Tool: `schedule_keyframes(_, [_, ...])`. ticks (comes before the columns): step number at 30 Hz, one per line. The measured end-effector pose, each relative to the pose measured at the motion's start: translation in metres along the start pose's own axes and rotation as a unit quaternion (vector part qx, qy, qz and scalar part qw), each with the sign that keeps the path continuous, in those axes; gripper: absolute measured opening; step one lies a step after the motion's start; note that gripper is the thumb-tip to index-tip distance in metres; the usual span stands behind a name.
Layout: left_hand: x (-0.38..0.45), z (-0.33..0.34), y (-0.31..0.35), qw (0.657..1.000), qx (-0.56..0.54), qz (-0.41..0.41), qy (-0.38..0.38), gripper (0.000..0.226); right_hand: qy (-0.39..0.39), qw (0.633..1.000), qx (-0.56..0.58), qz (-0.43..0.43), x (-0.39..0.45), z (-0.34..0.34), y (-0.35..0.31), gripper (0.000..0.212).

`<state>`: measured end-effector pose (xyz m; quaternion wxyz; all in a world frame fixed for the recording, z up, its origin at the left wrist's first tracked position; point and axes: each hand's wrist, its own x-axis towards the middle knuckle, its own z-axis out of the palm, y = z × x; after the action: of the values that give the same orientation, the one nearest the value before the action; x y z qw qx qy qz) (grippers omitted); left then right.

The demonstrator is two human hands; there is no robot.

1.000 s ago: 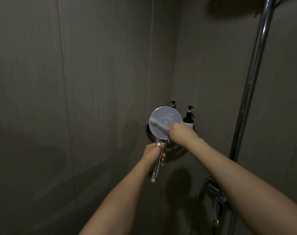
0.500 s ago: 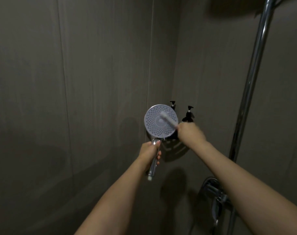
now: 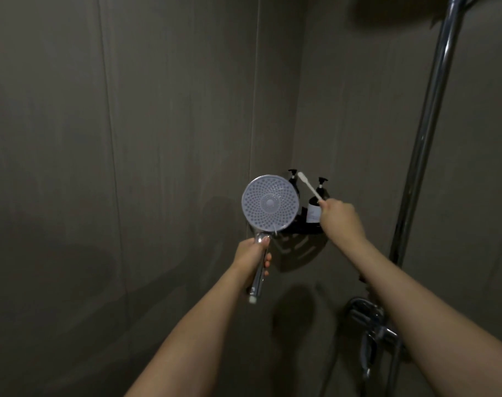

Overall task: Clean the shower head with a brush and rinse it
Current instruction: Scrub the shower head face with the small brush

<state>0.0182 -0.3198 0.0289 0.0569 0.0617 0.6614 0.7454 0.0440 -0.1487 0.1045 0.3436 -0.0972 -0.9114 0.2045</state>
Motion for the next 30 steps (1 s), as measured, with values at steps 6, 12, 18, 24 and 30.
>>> schedule_keyframes(6, [-0.004, 0.01, 0.004, 1.0, 0.005, 0.006, -0.012, 0.024, -0.18, 0.979, -0.068, -0.067, -0.023, 0.016, -0.014, 0.027])
schedule_keyframes(12, [-0.005, 0.014, -0.004, 1.0, 0.004, 0.004, -0.012, 0.025, -0.143, 0.984, -0.096, -0.042, -0.018, 0.007, -0.009, 0.026])
schedule_keyframes(18, [-0.002, 0.014, -0.005, 1.0, 0.006, 0.003, -0.009, 0.025, 0.018, 1.0, -0.02, -0.014, -0.008, -0.006, 0.01, 0.039])
schedule_keyframes(24, [0.001, 0.018, 0.003, 1.0, 0.007, 0.01, -0.006, 0.025, -0.23, 0.962, -0.109, -0.096, -0.037, 0.014, 0.013, 0.03])
schedule_keyframes(30, [-0.001, 0.023, -0.005, 0.999, 0.016, -0.001, -0.028, 0.025, -0.034, 0.997, -0.062, 0.028, -0.015, -0.002, 0.029, 0.032])
